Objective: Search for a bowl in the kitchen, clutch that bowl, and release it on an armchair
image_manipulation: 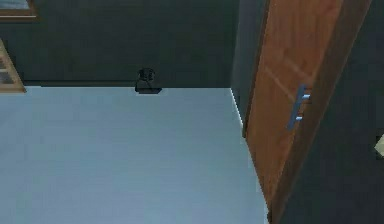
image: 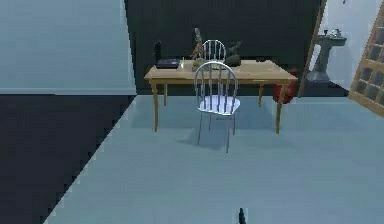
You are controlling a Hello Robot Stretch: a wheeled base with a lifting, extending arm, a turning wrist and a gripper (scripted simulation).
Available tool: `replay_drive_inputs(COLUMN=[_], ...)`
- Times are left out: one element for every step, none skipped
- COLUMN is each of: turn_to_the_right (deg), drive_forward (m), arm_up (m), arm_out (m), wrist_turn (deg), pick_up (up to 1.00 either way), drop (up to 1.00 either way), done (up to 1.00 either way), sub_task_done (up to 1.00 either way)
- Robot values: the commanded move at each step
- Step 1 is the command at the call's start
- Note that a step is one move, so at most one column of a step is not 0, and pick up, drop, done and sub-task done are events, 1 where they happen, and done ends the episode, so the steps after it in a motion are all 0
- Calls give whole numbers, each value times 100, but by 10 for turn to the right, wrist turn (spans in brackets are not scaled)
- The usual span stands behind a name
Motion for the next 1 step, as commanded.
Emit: replay_drive_inputs(turn_to_the_right=[-450], drive_forward=[0], arm_up=[0], arm_out=[0], wrist_turn=[0], pick_up=[0], drop=[0], done=[0], sub_task_done=[0])
